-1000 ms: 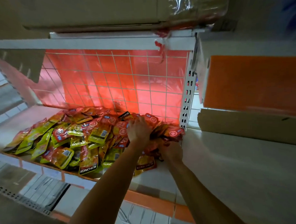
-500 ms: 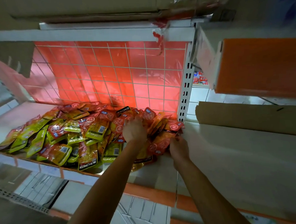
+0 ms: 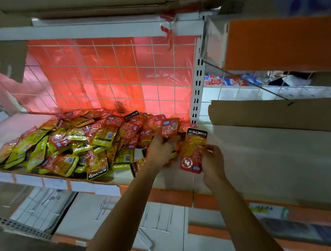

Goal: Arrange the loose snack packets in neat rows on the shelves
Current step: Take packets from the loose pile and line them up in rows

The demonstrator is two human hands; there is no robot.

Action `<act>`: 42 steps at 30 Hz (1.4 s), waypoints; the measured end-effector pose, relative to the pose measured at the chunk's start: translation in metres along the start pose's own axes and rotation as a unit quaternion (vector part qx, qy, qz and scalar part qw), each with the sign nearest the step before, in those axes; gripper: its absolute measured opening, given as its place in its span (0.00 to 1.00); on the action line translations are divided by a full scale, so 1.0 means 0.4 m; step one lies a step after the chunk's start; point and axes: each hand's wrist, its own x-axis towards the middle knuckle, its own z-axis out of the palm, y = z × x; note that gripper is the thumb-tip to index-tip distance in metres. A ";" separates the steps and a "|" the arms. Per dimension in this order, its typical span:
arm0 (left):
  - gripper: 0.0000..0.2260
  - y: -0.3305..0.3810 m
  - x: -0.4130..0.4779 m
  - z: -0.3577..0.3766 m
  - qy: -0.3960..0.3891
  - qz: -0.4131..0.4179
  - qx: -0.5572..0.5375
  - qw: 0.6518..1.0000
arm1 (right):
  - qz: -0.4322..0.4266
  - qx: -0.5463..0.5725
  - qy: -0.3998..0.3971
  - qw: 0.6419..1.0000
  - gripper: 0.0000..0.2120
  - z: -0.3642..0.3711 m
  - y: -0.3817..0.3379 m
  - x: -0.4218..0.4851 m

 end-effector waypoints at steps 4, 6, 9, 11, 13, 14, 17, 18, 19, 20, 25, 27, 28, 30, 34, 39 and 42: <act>0.09 0.008 -0.040 0.073 -0.068 -0.026 -0.094 0.993 | -0.007 0.032 -0.019 0.999 0.08 -0.076 -0.012 -0.025; 0.09 0.012 -0.057 0.115 -0.090 -0.082 -0.127 0.984 | -0.004 0.066 -0.047 0.997 0.11 -0.116 -0.022 -0.039; 0.10 0.021 -0.074 0.184 -0.103 -0.116 -0.137 0.978 | -0.008 0.089 -0.081 0.993 0.13 -0.178 -0.032 -0.057; 0.09 0.036 -0.088 0.230 -0.100 -0.139 -0.150 0.974 | -0.016 0.092 -0.067 0.993 0.11 -0.222 -0.036 -0.063; 0.12 0.043 -0.103 0.283 -0.110 -0.172 -0.159 0.966 | -0.026 0.115 -0.051 0.992 0.09 -0.271 -0.038 -0.064; 0.14 0.047 -0.112 0.311 -0.123 -0.187 -0.155 0.962 | -0.027 0.127 -0.049 0.990 0.08 -0.296 -0.039 -0.066; 0.26 0.069 -0.155 0.399 -0.178 -0.210 -0.142 0.951 | -0.024 0.127 -0.036 0.991 0.07 -0.378 -0.036 -0.063; 0.29 0.077 -0.170 0.422 -0.193 -0.216 -0.161 0.943 | -0.025 0.128 -0.036 0.991 0.07 -0.401 -0.035 -0.062; 0.30 0.088 -0.187 0.458 -0.210 -0.225 -0.185 0.933 | -0.028 0.129 -0.034 0.991 0.10 -0.438 -0.036 -0.062; 0.31 0.098 -0.202 0.494 -0.221 -0.234 -0.209 0.923 | -0.029 0.127 -0.034 0.991 0.16 -0.475 -0.037 -0.062; 0.25 0.138 -0.279 0.666 -0.191 -0.230 -0.136 0.945 | -0.030 0.116 -0.022 0.993 0.35 -0.678 -0.053 -0.052; 0.19 0.153 -0.314 0.721 -0.186 -0.171 -0.108 0.962 | -0.042 0.100 -0.001 0.994 0.29 -0.759 -0.063 -0.047; 0.17 0.155 -0.330 0.749 -0.186 -0.143 -0.114 0.965 | -0.050 0.098 0.017 0.994 0.26 -0.801 -0.066 -0.045; 0.15 0.157 -0.362 0.809 -0.193 -0.109 -0.134 0.966 | -0.072 0.096 0.055 0.991 0.19 -0.881 -0.073 -0.039; 0.15 0.167 -0.404 0.942 -0.172 -0.157 -0.165 0.959 | -0.118 0.110 0.110 0.981 0.09 -1.028 -0.079 -0.025; 0.16 0.175 -0.425 1.073 -0.183 -0.167 -0.174 0.953 | -0.108 0.206 0.135 0.963 0.03 -1.181 -0.084 -0.006; 0.12 0.178 -0.425 1.136 -0.200 -0.164 -0.155 0.953 | -0.075 0.296 0.123 0.944 0.05 -1.251 -0.089 0.018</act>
